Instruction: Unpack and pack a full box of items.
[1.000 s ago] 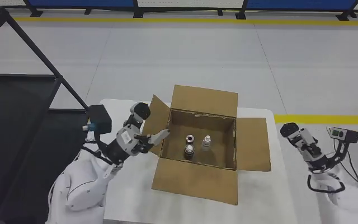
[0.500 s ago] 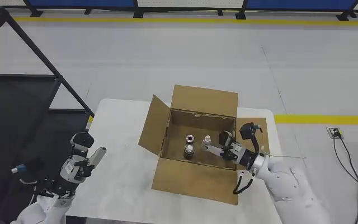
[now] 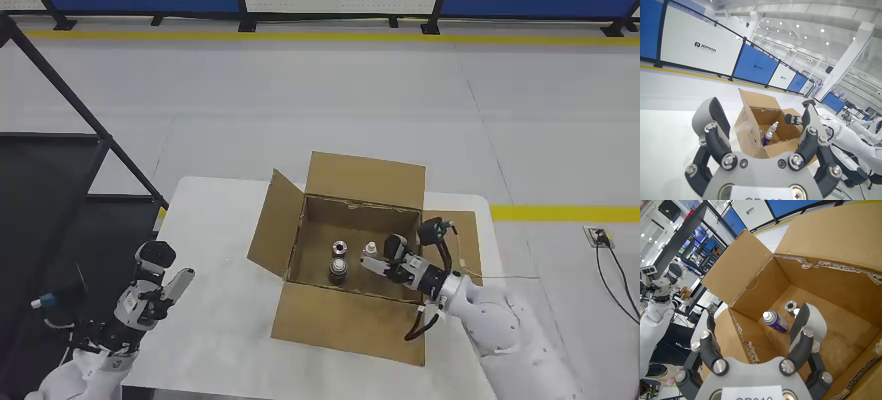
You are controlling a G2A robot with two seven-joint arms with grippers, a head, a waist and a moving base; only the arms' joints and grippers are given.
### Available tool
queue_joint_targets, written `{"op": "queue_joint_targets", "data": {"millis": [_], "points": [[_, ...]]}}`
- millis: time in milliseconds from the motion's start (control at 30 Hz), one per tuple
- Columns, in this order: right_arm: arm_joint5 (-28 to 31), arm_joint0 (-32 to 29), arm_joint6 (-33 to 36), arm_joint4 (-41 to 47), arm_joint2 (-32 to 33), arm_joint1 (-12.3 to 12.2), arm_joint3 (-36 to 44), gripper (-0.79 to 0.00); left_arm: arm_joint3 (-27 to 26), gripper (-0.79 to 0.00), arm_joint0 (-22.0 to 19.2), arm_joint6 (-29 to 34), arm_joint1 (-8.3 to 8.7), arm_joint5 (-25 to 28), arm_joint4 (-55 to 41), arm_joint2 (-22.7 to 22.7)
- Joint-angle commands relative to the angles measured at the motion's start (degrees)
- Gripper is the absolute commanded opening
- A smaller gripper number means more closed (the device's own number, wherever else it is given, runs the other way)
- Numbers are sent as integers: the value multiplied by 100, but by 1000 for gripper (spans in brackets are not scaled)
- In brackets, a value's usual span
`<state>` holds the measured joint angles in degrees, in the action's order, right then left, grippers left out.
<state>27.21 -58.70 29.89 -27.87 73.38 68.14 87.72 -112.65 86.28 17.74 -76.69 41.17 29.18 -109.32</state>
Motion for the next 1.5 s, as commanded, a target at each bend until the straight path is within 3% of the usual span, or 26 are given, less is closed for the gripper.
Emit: {"op": "queue_joint_targets", "data": {"millis": [0,300,500,700,767,867,967,1033,1267,1467], "points": [[12,15,-11,-118,-71,3,50,0,5,0,12,1,0,-20,-58,44],[-1113,274,-203,-2591,-568,24,319,0,286,0,-186,-96,53,-515,-130,162],[-1550,755,494,-3188,-1098,121,-182,0,286,0,-186,-96,53,-515,-130,162],[-2037,1396,736,-3370,-1629,313,-1013,0,286,0,-186,-96,53,-515,-130,162],[-2109,1544,743,-3368,-1736,366,-1213,-74,286,0,-186,-96,53,-515,-130,162],[-2140,1712,833,-3364,-1837,422,-1452,-357,286,0,-186,-96,53,-515,-130,162],[-2131,1836,960,-3381,-1939,471,-1602,-560,286,0,-186,-96,53,-515,-130,162],[-2056,1887,1008,-3351,-1985,496,-1661,-785,286,0,-186,-96,53,-515,-130,162],[-2048,1780,825,-3198,-1797,497,-1425,-785,286,0,-186,-96,53,-515,-130,162],[-2531,994,55,-3223,-937,325,-201,-785,286,0,-186,-96,53,-515,-130,162]]}}
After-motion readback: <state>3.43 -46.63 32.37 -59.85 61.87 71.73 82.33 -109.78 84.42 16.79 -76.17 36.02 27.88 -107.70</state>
